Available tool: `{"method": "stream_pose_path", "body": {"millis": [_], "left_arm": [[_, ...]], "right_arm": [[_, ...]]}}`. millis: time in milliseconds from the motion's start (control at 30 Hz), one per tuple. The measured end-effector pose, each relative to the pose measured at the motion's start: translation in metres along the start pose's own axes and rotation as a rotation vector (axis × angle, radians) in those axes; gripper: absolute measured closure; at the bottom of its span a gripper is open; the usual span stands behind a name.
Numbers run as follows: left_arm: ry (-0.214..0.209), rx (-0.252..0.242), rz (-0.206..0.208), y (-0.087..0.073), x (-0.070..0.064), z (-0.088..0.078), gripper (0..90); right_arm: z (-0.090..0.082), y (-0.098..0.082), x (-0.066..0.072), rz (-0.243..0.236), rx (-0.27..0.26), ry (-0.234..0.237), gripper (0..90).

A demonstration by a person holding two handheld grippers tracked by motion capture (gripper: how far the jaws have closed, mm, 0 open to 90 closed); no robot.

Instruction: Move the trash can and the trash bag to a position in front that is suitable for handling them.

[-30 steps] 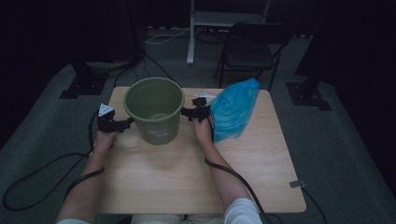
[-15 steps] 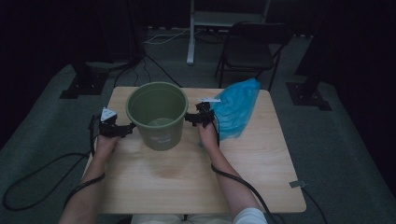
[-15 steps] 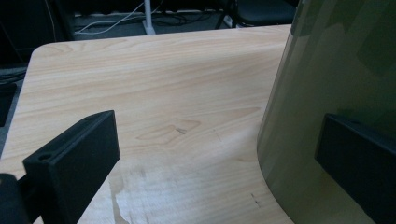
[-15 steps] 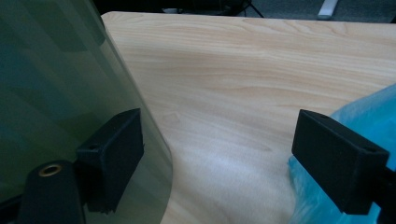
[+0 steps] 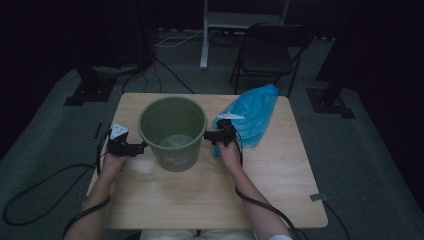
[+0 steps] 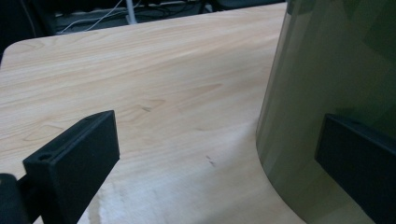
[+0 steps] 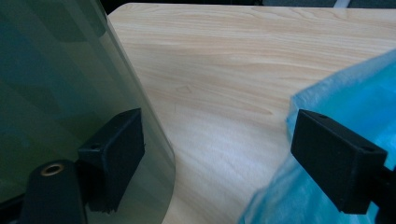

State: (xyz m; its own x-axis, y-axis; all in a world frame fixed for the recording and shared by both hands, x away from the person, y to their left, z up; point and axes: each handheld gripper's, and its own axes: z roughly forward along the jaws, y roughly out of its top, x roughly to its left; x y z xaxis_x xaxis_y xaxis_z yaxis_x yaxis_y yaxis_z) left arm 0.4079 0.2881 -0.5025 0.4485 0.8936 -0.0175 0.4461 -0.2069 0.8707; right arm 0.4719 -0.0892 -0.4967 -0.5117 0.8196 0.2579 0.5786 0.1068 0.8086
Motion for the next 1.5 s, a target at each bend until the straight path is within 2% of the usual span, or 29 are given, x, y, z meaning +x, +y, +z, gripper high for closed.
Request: {"method": "stream_pose_path", "body": {"millis": [233,467,600,733,867,933,1067,1200,1267,1300,1500], "left_arm": [[-0.021,0.012,0.038,-0.005,-0.02,-0.012,0.4],[-0.044,0.017,0.071,-0.011,-0.037,-0.025,0.4],[-0.075,0.019,0.089,-0.015,-0.048,-0.032,0.4],[-0.075,0.018,0.1,-0.018,-0.054,-0.038,0.4],[-0.109,0.022,0.114,-0.025,-0.066,-0.049,0.3],[-0.111,0.025,0.133,-0.025,-0.072,-0.052,0.4],[-0.123,0.031,0.156,-0.027,-0.08,-0.057,0.4],[-0.147,0.029,0.157,-0.03,-0.089,-0.061,0.4],[-0.147,0.029,0.157,-0.03,-0.089,-0.061,0.4],[-0.168,0.026,0.16,-0.033,-0.094,-0.064,0.3],[-0.184,0.024,0.18,-0.035,-0.102,-0.067,0.3]], "right_arm": [[-0.022,-0.012,0.0,-0.041,0.006,-0.002,16.9],[-0.043,-0.029,0.001,-0.038,0.001,0.029,16.9],[-0.058,-0.041,0.001,-0.036,-0.005,0.043,16.9],[-0.072,-0.055,0.004,-0.025,-0.014,0.074,16.9],[-0.087,-0.066,0.007,-0.04,-0.019,0.082,16.9],[-0.093,-0.07,0.008,-0.049,-0.02,0.08,16.9],[-0.104,-0.078,0.008,-0.047,-0.019,0.083,16.9],[-0.114,-0.086,0.007,-0.028,-0.023,0.089,16.9],[-0.116,-0.088,0.007,-0.021,-0.024,0.091,16.9],[-0.12,-0.091,0.006,-0.01,-0.025,0.096,16.9],[-0.129,-0.098,0.006,-0.002,-0.027,0.09,16.9]]}}
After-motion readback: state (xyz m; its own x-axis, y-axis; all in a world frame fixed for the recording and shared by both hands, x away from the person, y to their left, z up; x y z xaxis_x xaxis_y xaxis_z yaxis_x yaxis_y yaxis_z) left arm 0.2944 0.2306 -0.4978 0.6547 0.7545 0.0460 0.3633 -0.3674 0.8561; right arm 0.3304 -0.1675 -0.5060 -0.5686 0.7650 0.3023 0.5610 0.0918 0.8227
